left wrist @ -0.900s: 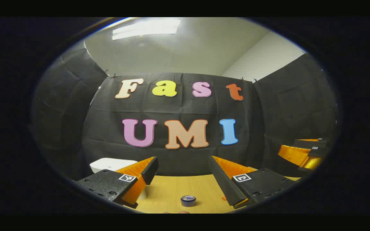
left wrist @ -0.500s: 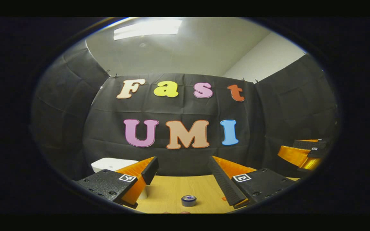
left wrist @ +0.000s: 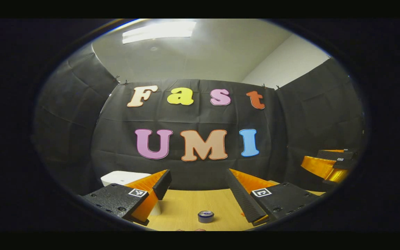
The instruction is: Press the lid of the desktop garbage bin to open it, pick up the crumpled paper on the desktop and throw it into the bin, then pick up the pop can on the desktop and drop it into the bin, and finally close the garbage bin lid.
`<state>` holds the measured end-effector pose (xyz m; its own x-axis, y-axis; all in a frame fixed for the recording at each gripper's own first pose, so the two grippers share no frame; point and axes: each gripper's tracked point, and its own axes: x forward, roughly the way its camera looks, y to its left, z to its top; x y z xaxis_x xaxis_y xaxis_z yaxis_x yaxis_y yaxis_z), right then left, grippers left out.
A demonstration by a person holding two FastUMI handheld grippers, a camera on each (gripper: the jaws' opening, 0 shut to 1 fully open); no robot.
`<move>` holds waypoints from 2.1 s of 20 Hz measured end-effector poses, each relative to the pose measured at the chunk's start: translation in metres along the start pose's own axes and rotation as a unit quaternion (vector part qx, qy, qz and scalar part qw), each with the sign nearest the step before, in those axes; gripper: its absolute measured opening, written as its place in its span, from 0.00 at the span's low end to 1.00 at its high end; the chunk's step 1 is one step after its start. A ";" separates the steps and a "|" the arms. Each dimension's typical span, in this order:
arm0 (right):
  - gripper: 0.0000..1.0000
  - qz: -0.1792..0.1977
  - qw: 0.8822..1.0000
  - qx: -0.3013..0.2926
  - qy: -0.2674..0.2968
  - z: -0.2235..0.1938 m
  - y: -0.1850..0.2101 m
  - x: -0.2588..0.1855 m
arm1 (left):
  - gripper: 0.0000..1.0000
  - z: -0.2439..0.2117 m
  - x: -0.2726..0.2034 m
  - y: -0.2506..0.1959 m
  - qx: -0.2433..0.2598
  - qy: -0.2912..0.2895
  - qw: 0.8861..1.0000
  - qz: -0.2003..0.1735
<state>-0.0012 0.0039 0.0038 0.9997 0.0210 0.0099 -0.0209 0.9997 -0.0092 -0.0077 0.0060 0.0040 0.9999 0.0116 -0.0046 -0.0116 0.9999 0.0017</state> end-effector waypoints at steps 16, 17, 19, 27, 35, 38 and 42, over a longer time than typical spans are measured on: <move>0.95 0.024 1.000 0.005 0.015 -0.011 0.016 0.002 | 0.94 -0.009 -0.011 0.022 -0.008 0.015 0.999 0.028; 0.95 0.025 1.000 0.005 0.017 -0.012 0.018 0.003 | 0.93 -0.008 -0.012 0.023 -0.008 0.016 0.999 0.030; 0.95 0.027 0.999 0.004 0.020 -0.014 0.020 0.004 | 0.93 -0.009 -0.014 0.027 -0.009 0.016 0.999 0.033; 0.95 0.034 0.999 0.003 0.027 -0.019 0.031 0.003 | 0.92 -0.016 -0.019 0.041 -0.019 0.027 0.999 0.042; 0.95 0.029 0.999 0.002 0.035 -0.026 0.040 0.001 | 0.94 -0.011 -0.006 0.086 -0.015 0.017 0.998 0.057; 0.95 0.017 0.999 0.001 0.038 -0.030 0.040 0.001 | 0.93 -0.003 0.010 0.120 -0.017 0.006 0.997 0.072; 0.95 0.001 0.999 0.002 0.050 -0.039 0.042 0.000 | 0.68 -0.001 0.040 0.165 0.000 0.004 0.997 0.078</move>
<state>-0.0018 0.0459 -0.0359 0.9957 0.0226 -0.0894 -0.0231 0.9997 -0.0044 0.0309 0.1711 0.0027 0.9859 0.1670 -0.0113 -0.1670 0.9860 0.0032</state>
